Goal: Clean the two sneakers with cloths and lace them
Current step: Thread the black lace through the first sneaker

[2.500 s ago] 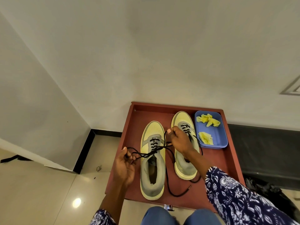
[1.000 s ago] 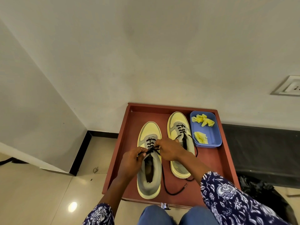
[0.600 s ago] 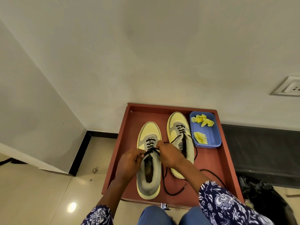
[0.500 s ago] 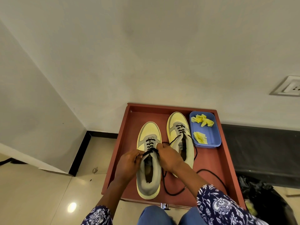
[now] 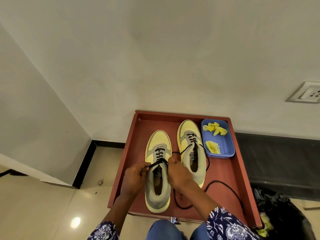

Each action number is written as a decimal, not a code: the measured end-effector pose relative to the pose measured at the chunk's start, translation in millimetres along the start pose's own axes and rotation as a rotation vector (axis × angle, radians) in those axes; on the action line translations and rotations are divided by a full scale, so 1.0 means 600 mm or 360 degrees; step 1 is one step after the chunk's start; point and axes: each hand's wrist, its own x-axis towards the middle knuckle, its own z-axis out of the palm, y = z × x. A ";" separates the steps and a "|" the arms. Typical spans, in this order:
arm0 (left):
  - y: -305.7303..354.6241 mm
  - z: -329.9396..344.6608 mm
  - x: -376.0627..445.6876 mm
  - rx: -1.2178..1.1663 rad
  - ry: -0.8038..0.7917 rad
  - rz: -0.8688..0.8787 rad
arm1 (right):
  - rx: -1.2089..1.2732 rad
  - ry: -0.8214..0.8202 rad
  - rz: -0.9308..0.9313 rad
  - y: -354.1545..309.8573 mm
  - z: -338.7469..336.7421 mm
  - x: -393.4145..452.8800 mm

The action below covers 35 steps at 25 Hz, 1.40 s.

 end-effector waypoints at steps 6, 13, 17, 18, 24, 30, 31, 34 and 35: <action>-0.004 0.006 -0.008 0.0127 0.0020 -0.0047 | 0.0032 0.0198 -0.0062 0.003 0.023 0.000; -0.010 0.008 -0.009 0.0187 -0.0006 -0.0016 | 0.0284 0.0345 -0.0259 0.004 0.025 0.007; -0.001 0.007 -0.009 0.0156 0.0037 0.0190 | 0.0119 0.0356 -0.0366 0.008 0.018 0.013; 0.002 0.008 -0.008 0.0156 0.0064 0.0235 | 0.0146 0.0343 -0.0378 0.007 0.018 0.011; 0.010 0.004 -0.008 0.0014 0.0113 0.0124 | 0.0358 0.0282 -0.0238 0.007 0.037 0.011; 0.011 0.011 -0.018 0.0022 0.0144 -0.0111 | 0.0467 0.0360 -0.0068 0.000 0.066 0.001; 0.013 0.013 -0.022 0.0013 0.0150 -0.0169 | 0.0472 0.0369 -0.0042 -0.002 0.073 -0.001; 0.020 0.019 -0.034 0.0000 0.0155 -0.0349 | 0.0505 0.0316 0.0003 -0.008 0.081 -0.008; 0.021 0.021 -0.037 -0.0019 0.0144 -0.0405 | 0.0522 0.0283 0.0016 -0.009 0.081 -0.011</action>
